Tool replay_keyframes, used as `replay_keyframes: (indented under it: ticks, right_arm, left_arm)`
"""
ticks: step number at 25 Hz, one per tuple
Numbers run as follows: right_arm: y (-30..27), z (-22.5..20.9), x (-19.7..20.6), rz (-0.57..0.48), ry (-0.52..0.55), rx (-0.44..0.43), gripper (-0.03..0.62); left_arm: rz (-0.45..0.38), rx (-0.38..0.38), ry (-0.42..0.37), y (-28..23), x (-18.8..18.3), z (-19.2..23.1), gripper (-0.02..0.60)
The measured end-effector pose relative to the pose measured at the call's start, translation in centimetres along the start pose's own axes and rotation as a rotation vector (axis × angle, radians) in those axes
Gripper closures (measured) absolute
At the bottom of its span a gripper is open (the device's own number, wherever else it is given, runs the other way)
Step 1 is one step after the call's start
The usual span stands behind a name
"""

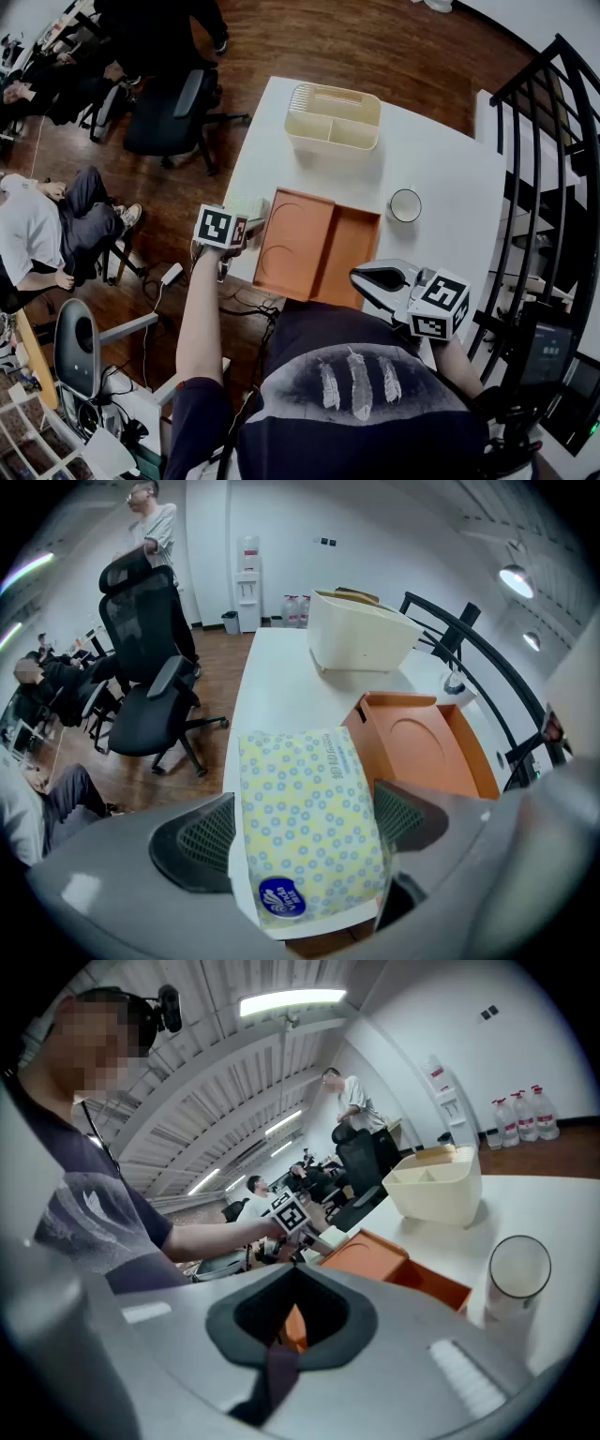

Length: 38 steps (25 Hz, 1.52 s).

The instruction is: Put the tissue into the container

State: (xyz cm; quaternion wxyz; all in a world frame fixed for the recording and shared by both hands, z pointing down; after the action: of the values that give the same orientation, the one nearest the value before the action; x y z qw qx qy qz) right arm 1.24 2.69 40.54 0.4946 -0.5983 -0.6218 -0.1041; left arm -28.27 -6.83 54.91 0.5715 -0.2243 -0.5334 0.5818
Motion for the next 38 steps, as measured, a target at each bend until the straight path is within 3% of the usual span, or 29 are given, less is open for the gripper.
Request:
replay_keyframes:
  ticks: [10,16,20,23,26,29,33,38]
  right_arm:
    - [-0.8,0.1,0.3,0.014,0.02,0.012,0.591]
    - [-0.5,0.1,0.4,0.002,0.021,0.025,0.591]
    - [0.7,-0.8,0.4,-0.011,0.015,0.044,0.591]
    - [2.1,-1.8,0.0,-0.034,-0.002,0.071,0.591]
    - [3.8,-2.7,-0.3,-0.058,-0.011,0.111,0.591]
    - [5.4,-3.7,-0.1,-0.074,-0.019,0.141,0.591]
    - [6.9,-4.1,1.0,-0.08,-0.047,0.164,0.591]
    - [8.2,-4.4,2.1,-0.083,-0.07,0.17,0.591]
  left_arm:
    - [-0.068,0.028,0.082,0.5,0.7,0.9,0.184]
    - [-0.308,0.07,0.183,6.1,0.0,0.0,0.186]
    - [-0.439,0.158,0.059,10.8,-2.7,-6.9,0.186]
    - [-0.495,0.327,-0.018,11.8,-4.7,-13.9,0.186]
    - [-0.454,0.496,-0.018,9.1,-5.3,-19.3,0.184]
    - [-0.366,0.558,0.008,4.3,-5.3,-22.7,0.184]
    - [-0.253,0.555,0.109,-1.3,-4.0,-23.9,0.181]
    - [-0.178,0.447,0.107,-5.5,-2.9,-24.0,0.175]
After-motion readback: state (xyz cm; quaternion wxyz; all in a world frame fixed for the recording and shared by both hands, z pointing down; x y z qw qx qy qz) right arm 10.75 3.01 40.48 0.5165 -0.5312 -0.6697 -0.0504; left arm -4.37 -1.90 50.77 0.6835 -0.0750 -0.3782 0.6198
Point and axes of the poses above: the fingertips, and each gripper's own axes: y backward along the fingers, z to its left, x out of its underside, the point moved 5 cm from there along y, backward along the fingers, and after that the axes turned 11 degrees about x, right-handed, at the moved point
